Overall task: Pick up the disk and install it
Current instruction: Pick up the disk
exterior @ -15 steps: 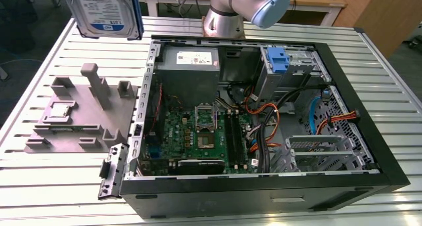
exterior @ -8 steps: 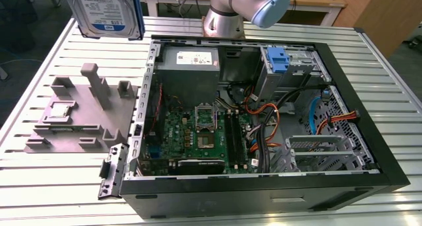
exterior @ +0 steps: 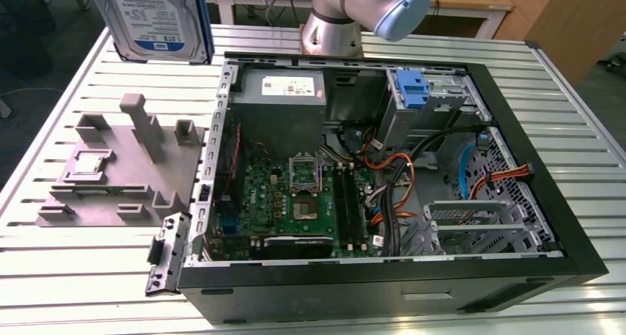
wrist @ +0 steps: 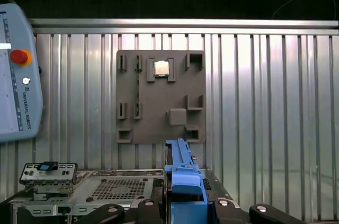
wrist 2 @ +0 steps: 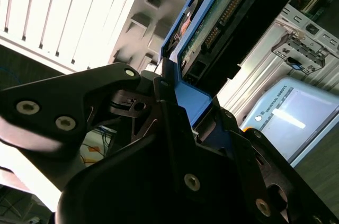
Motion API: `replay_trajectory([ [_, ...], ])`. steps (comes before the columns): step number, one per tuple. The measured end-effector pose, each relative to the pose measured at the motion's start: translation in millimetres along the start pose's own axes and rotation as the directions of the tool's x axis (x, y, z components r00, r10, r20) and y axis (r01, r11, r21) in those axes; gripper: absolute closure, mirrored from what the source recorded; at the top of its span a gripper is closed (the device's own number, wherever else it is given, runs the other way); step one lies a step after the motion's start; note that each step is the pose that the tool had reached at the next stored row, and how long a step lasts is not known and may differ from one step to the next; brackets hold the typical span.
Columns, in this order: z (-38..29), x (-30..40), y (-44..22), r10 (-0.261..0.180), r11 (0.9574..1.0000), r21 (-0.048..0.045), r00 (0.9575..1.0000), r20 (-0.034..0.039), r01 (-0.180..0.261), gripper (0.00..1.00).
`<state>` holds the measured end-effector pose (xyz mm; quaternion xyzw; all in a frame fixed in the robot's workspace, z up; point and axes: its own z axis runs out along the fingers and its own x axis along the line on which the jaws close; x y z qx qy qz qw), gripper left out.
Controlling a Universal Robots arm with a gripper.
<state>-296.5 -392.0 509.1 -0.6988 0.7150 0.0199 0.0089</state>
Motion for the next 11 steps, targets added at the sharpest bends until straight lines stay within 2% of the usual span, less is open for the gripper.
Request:
replay_trajectory([
  [11,1.3,-0.1,-17.0,0.0,1.0,-0.0002,1.0,-0.0001,0.0,0.64],
])
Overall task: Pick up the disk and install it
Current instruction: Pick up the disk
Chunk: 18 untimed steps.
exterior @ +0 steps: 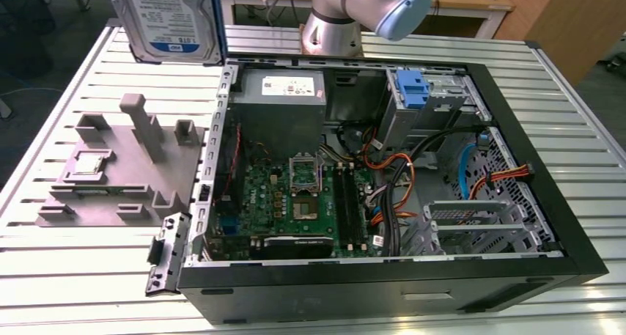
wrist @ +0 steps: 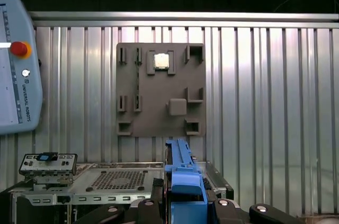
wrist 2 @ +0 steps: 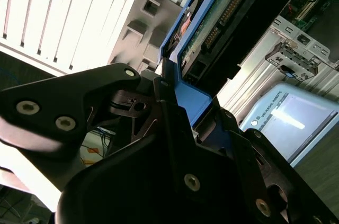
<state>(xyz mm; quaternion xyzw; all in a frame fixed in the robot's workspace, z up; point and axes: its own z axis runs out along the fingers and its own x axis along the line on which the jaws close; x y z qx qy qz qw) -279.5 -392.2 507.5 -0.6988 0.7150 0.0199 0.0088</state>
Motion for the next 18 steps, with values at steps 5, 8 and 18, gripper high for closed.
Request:
replay_trajectory([
  [5,0.2,-0.2,-7.6,0.0,1.0,0.0,1.0,0.0,0.0,0.64],
  [8,0.3,-0.2,-10.8,0.0,1.0,0.0,1.0,0.0,0.0,0.64],
  [18,0.6,0.3,-12.7,0.0,1.0,-0.0001,1.0,0.0,0.0,0.64],
])
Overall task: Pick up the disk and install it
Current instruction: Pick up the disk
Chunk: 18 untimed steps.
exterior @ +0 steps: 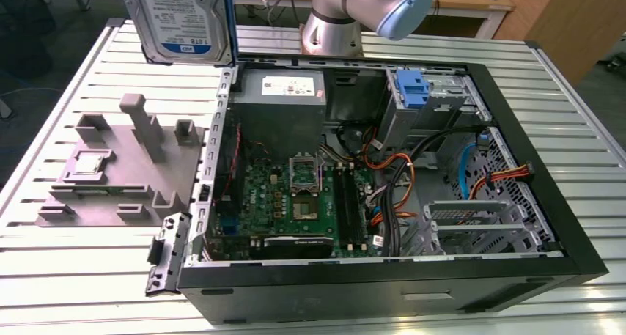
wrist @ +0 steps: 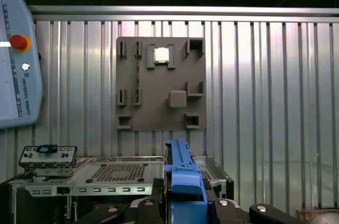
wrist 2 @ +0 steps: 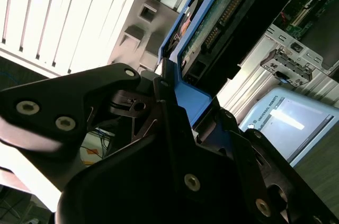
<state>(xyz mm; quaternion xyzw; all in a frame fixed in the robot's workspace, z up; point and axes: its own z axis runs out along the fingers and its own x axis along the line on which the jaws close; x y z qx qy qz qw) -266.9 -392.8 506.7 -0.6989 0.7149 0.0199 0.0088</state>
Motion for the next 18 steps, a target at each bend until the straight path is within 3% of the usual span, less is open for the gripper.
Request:
replay_trajectory([
  [10,0.4,14.4,-0.8,0.0,1.0,0.0002,1.0,0.0001,0.0,0.64],
  [18,1.4,15.5,-16.4,0.0,1.0,0.0001,1.0,0.0001,0.0,0.64],
])
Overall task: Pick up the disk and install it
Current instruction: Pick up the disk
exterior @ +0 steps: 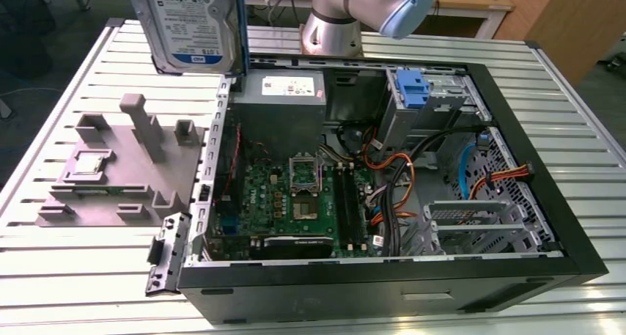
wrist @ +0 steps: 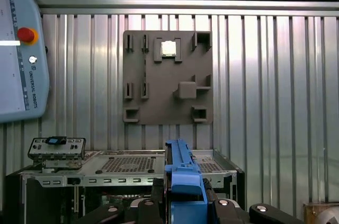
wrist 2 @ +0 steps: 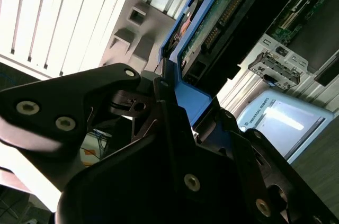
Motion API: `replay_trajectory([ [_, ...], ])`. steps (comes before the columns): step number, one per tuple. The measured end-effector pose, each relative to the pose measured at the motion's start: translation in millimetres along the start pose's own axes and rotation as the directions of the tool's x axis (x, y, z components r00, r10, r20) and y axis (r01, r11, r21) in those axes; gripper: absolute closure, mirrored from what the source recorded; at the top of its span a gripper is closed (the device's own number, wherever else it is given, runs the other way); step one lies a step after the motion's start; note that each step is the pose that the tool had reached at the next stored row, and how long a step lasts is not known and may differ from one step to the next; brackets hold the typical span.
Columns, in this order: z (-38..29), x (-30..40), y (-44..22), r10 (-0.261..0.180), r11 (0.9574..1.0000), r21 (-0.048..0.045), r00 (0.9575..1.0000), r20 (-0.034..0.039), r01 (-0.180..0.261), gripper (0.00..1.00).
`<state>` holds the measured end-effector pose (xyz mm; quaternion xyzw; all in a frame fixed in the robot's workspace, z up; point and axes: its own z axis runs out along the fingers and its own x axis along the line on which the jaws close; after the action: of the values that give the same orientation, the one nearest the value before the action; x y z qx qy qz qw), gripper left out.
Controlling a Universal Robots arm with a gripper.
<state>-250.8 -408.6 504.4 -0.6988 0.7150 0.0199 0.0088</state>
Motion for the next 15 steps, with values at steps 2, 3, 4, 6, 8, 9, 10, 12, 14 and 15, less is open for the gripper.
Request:
replay_trajectory([
  [2,0.1,-0.1,-4.8,0.0,1.0,0.0,1.0,0.0,0.0,0.64],
  [3,0.1,-0.1,-7.1,0.0,1.0,0.0,1.0,0.0,0.0,0.64],
  [4,0.1,-0.2,-9.4,0.0,1.0,-0.0001,1.0,-0.0001,0.0,0.64],
  [6,0.1,-0.2,-13.7,0.0,1.0,0.0,1.0,-0.0001,0.0,0.64],
  [8,0.2,-0.3,-17.3,0.0,1.0,0.0,1.0,-0.0001,0.0,0.64],
  [9,0.2,-0.4,-19.0,0.0,1.0,0.0,1.0,0.0,0.0,0.64],
  [10,0.3,-0.4,-20.2,0.0,1.0,0.0,1.0,0.0,0.0,0.64],
  [12,0.5,-0.4,-21.5,0.0,1.0,0.0001,1.0,0.0001,0.0,0.64],
  [14,0.5,-0.5,-24.0,0.0,1.0,0.0,1.0,-0.0001,0.0,0.64],
  [15,0.6,-0.5,-25.2,0.0,1.0,0.0,1.0,0.0,0.0,0.64],
])
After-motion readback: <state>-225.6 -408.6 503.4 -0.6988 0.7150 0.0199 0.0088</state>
